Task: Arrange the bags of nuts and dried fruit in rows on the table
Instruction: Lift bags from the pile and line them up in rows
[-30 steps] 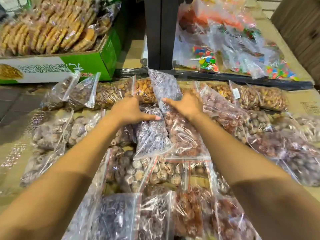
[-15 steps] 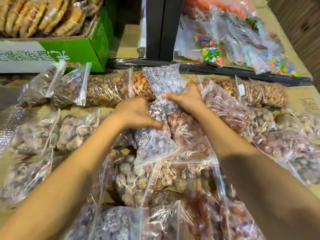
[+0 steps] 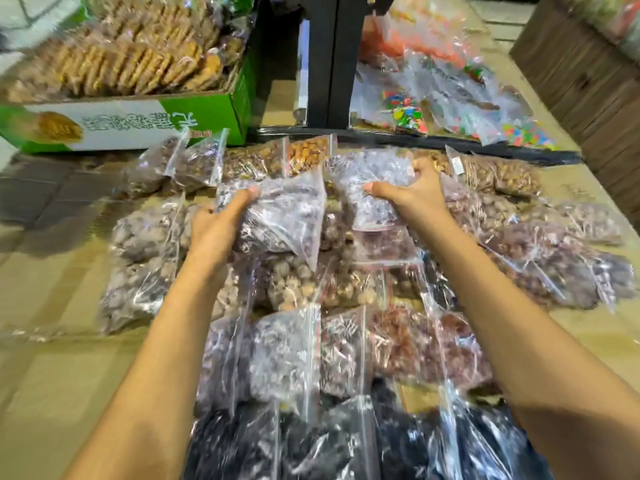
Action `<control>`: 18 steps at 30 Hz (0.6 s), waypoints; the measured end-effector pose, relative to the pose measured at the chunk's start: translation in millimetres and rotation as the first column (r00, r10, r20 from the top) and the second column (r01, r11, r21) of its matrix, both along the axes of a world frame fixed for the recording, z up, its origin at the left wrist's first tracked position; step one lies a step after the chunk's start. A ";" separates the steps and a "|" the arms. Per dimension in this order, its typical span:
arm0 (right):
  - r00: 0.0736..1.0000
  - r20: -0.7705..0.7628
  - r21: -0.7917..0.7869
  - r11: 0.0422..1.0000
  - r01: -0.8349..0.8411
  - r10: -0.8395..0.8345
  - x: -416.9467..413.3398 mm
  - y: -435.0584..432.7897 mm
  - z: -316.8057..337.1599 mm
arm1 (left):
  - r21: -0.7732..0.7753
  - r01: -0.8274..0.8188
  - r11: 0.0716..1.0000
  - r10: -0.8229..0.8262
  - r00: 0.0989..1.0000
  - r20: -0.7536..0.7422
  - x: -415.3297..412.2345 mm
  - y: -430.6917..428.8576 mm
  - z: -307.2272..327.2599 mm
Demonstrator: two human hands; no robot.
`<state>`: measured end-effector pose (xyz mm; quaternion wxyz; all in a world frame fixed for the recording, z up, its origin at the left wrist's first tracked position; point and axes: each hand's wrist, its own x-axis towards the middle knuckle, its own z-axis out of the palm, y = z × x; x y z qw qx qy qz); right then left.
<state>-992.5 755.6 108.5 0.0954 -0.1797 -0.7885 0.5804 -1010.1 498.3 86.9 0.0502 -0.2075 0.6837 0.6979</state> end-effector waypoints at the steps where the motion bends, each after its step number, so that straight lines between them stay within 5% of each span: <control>1: 1.000 -0.010 -0.004 1.000 0.013 -0.013 10.9 -4.3 1.3 | 0.095 -0.017 0.995 0.016 1.000 0.008 11.1 -7.9 -1.6; 6: 0.999 -0.005 -0.136 0.989 -0.048 0.048 67.9 -16.0 -5.4 | 0.293 0.080 0.953 -0.092 0.995 0.028 63.1 -48.9 -18.7; 13: 0.989 0.001 -0.212 0.967 -0.142 0.145 127.1 -26.4 -30.1 | 0.032 -0.132 0.991 0.127 0.983 0.130 131.6 -81.2 -35.3; 18: 0.977 0.035 -0.201 0.959 -0.201 0.212 151.0 -44.8 -28.8 | -0.320 -0.289 0.902 0.321 0.946 0.053 152.4 -111.7 -46.9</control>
